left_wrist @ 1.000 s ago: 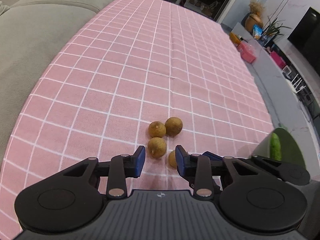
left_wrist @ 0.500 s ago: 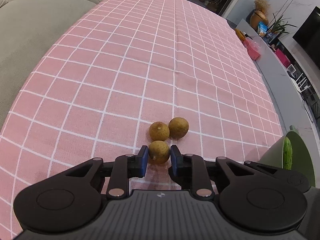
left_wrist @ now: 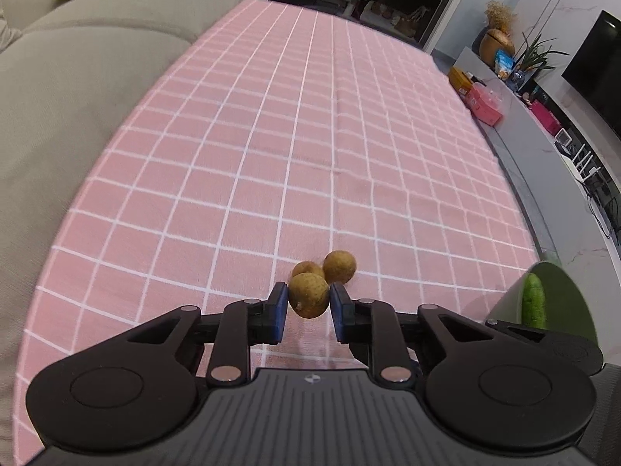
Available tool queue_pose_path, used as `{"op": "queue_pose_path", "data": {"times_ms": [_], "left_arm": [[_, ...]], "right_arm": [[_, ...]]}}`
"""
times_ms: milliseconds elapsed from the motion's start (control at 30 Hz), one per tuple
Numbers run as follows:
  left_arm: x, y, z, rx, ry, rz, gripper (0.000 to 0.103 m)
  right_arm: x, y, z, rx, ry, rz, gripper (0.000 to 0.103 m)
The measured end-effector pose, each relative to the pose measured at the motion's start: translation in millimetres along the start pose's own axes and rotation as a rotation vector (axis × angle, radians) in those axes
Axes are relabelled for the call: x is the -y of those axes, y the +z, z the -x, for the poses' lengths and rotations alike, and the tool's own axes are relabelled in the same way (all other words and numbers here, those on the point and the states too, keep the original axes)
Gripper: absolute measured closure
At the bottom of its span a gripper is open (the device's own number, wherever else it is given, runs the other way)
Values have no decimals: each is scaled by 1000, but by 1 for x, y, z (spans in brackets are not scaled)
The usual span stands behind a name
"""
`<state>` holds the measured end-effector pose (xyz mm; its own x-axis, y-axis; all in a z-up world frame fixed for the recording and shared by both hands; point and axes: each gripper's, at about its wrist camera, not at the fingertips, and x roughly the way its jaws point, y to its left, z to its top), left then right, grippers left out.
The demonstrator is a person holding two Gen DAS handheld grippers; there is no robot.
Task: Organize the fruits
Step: 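Grasp a small brown fruit with the right tool, then carry the brown fruit with the right tool and drop it into the colander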
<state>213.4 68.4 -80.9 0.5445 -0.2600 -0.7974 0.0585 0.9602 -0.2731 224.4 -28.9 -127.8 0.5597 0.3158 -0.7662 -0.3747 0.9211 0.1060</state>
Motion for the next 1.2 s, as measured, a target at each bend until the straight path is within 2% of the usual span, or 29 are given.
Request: {"op": "queue_pose_path", "data": {"times_ms": [267,600,933,1200], "left_arm": [[32,-3,44,58,-35,-78,77],[86,-12,73,88,-147,-177,77],[139,-24,63,44,-252,-312,77],[168,-45,24,-46,-254,-415,77]], "right_arm": [[1,-2,58,67,-7,5,82],[29,-17,136,142,-61,-27,82],[83,-49,183,148,-184,-101,82],[116,-71,183,97,-220,-132,82]]}}
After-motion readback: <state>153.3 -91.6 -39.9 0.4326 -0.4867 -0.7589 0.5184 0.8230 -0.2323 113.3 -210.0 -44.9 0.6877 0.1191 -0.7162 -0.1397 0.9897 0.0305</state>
